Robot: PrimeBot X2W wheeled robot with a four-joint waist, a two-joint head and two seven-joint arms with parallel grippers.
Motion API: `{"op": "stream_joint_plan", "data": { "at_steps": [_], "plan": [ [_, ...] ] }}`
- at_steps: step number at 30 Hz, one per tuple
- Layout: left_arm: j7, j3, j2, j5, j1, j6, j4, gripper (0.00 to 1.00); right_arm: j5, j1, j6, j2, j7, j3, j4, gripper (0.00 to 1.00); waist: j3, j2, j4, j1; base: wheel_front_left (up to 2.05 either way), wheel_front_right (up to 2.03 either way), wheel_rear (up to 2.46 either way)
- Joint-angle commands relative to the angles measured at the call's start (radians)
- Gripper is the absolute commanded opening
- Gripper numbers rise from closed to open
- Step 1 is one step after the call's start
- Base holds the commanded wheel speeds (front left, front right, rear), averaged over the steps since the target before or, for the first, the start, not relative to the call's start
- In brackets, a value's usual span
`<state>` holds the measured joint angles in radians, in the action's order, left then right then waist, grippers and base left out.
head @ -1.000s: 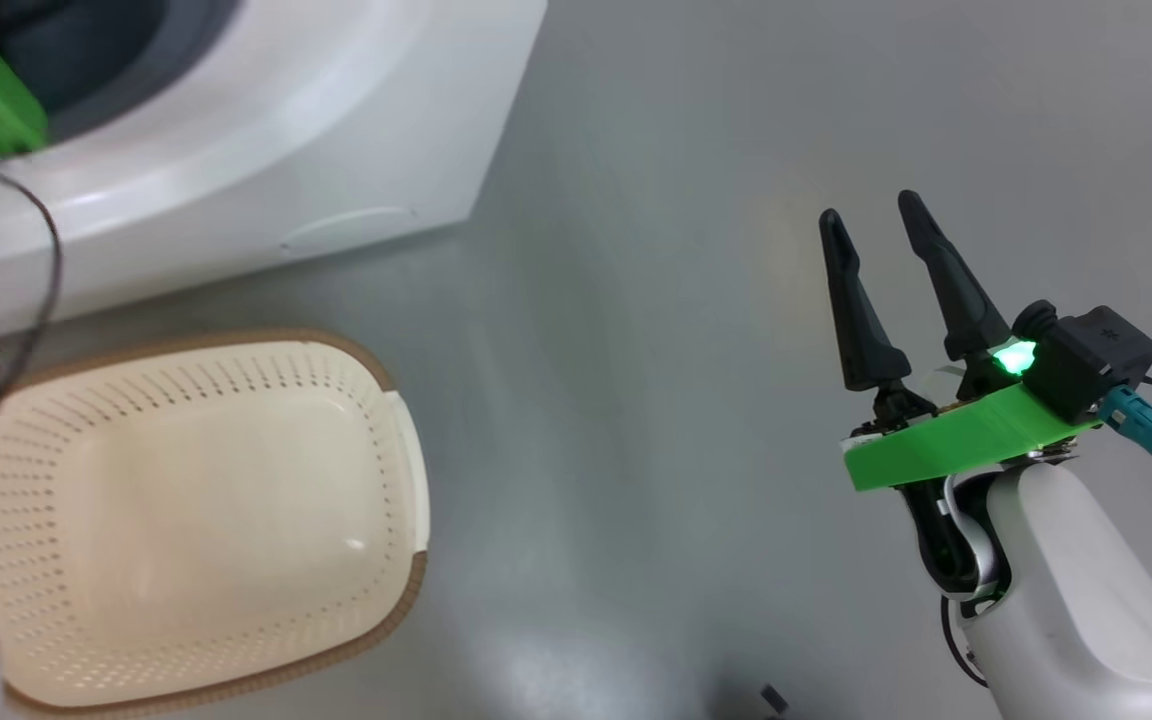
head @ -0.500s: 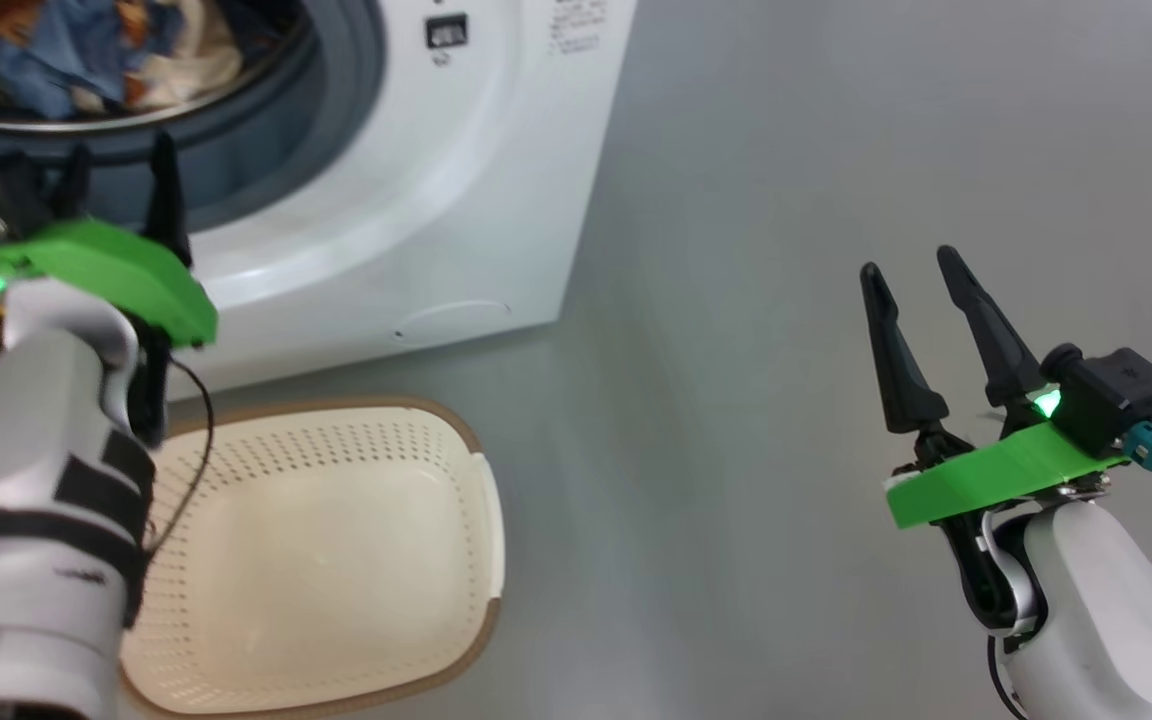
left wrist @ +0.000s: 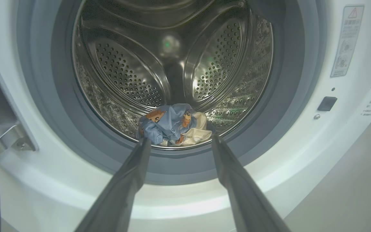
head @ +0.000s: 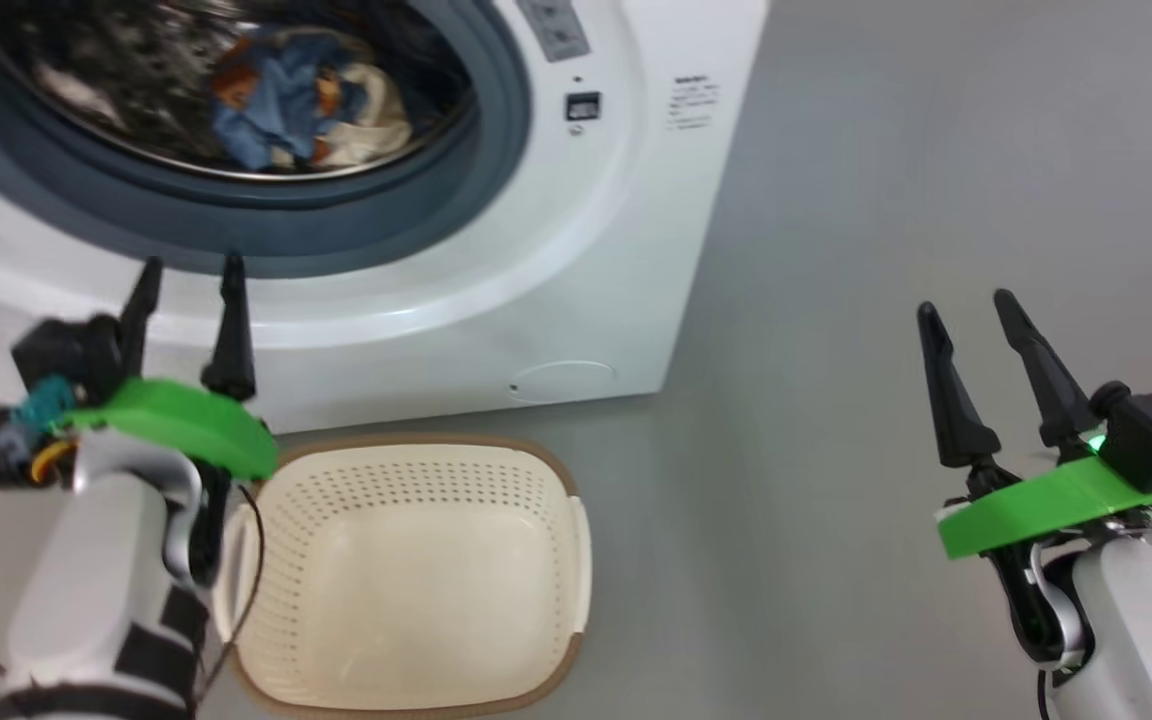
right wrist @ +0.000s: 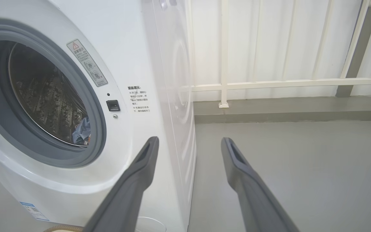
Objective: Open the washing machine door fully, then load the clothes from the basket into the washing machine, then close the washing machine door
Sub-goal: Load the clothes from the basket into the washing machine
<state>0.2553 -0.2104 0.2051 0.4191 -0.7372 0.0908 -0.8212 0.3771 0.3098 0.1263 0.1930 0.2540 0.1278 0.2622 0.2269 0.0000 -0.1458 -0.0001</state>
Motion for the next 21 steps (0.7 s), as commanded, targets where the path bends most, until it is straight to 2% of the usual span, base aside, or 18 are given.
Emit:
{"op": "stream_joint_plan", "data": {
  "at_steps": [1,12,21],
  "plan": [
    [0.006,0.037,0.028,-0.021,0.049,-0.012,0.084,1.00,0.001,-0.023,0.004,0.019,0.008,0.005,-0.026,1.00,-0.053,0.0000,0.066,0.0001,0.00,0.00,0.00],
    [0.006,0.095,0.023,-0.049,0.298,-0.029,0.333,1.00,0.000,-0.056,0.004,0.021,0.008,0.004,-0.043,1.00,-0.105,0.0000,0.108,0.0001,0.00,0.00,0.00],
    [0.006,0.122,0.007,-0.062,0.418,-0.045,0.418,1.00,0.003,-0.075,0.004,0.023,0.008,0.004,-0.050,1.00,-0.131,0.0000,0.122,0.0001,0.00,0.00,0.00]
  ]
}}
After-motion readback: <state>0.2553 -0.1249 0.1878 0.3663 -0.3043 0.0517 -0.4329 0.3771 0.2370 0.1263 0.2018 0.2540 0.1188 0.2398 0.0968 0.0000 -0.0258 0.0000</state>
